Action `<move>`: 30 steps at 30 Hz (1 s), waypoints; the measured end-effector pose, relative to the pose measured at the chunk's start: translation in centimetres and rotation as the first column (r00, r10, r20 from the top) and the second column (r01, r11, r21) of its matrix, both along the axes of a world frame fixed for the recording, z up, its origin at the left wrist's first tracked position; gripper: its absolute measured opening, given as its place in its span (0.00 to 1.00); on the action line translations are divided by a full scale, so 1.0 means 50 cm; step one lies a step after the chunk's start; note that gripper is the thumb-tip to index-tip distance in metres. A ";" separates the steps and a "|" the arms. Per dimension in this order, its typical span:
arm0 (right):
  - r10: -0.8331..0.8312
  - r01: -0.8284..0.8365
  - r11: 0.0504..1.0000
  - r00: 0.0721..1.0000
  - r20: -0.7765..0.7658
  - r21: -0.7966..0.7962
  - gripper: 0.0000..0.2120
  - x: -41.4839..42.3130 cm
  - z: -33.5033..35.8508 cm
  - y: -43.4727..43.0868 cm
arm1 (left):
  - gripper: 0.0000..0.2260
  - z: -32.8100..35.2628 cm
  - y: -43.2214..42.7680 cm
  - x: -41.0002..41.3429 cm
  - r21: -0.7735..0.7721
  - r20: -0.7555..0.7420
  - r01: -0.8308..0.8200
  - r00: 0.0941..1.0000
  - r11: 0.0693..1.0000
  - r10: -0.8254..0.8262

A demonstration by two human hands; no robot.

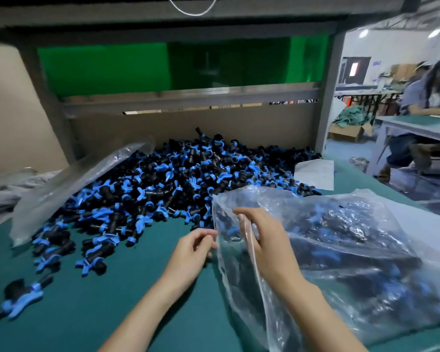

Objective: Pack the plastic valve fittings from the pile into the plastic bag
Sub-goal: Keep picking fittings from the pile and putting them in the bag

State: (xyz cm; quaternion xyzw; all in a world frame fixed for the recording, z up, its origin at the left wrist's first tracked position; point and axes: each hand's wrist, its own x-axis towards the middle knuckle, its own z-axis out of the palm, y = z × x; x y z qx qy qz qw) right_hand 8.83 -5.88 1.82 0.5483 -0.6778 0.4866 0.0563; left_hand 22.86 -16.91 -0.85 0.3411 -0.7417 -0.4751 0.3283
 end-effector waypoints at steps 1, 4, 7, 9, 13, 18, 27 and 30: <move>-0.010 0.010 1.000 1.000 0.009 0.015 0.11 -0.001 -0.018 -0.004 | 0.09 -0.015 -0.020 0.017 -0.058 0.047 -0.061 0.997 0.996 0.064; -0.055 0.053 0.997 0.997 0.055 0.050 0.10 -0.012 -0.063 -0.010 | 0.07 -0.060 -0.071 0.067 -0.213 0.173 -0.211 0.953 0.954 0.249; -0.085 0.080 0.996 0.985 0.147 0.041 0.09 -0.030 -0.083 -0.011 | 0.09 -0.061 -0.075 0.038 -0.394 0.340 -0.164 0.888 0.904 0.309; -0.092 0.087 0.996 0.979 0.183 0.035 0.09 -0.034 -0.085 -0.011 | 0.13 -0.060 -0.081 0.010 -0.532 0.433 -0.123 0.811 0.838 0.394; -0.085 0.076 0.996 0.978 0.193 0.051 0.11 -0.036 -0.084 -0.013 | 0.18 -0.058 -0.107 -0.036 -0.607 0.476 -0.127 0.732 0.785 0.487; -0.086 0.077 0.995 0.980 0.182 0.055 0.11 -0.041 -0.087 -0.017 | 0.16 -0.058 -0.136 -0.048 -0.562 0.508 -0.161 0.707 0.811 0.492; -0.084 0.076 0.996 0.980 0.178 0.050 0.11 -0.042 -0.086 -0.015 | 0.02 -0.063 -0.102 0.021 -0.159 -0.002 -0.397 0.916 0.904 0.401; -0.088 0.080 0.995 0.982 0.165 0.052 0.12 -0.040 -0.085 -0.015 | 0.03 -0.059 -0.093 0.058 0.067 -0.211 -0.418 0.882 0.906 0.422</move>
